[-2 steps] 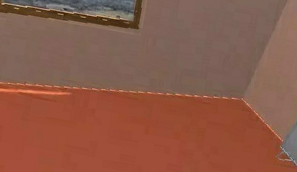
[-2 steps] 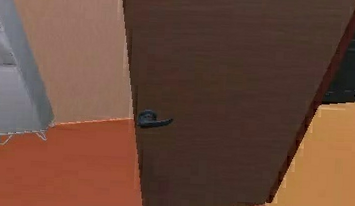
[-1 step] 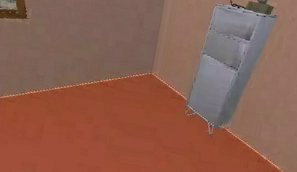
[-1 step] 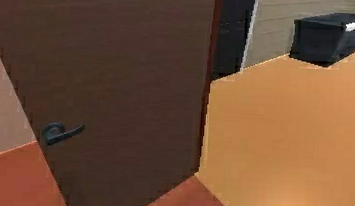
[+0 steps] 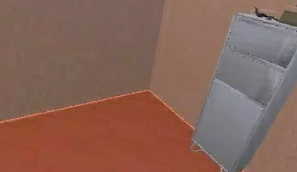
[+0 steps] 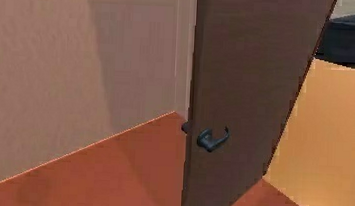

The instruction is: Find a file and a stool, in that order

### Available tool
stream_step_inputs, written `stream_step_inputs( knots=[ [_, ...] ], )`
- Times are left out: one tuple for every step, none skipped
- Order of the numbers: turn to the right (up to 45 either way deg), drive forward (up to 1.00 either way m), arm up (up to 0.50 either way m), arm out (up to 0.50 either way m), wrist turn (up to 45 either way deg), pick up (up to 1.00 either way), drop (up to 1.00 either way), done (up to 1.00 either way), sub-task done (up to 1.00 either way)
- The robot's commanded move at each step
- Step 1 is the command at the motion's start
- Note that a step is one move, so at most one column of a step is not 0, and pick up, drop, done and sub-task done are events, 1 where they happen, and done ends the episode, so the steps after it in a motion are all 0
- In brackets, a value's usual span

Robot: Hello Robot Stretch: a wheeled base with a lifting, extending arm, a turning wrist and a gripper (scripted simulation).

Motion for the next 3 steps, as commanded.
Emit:
stream_step_inputs(
  knots=[
    [45.0,0.00,0.00,0.00,0.0,0.00,0.00,0.00,0.00],
    [3.0,0.00,0.00,0.00,0.0,0.00,0.00,0.00,0.00],
    [0.0,0.65,0.00,0.00,0.0,0.00,0.00,0.00,0.00]
  ],
)
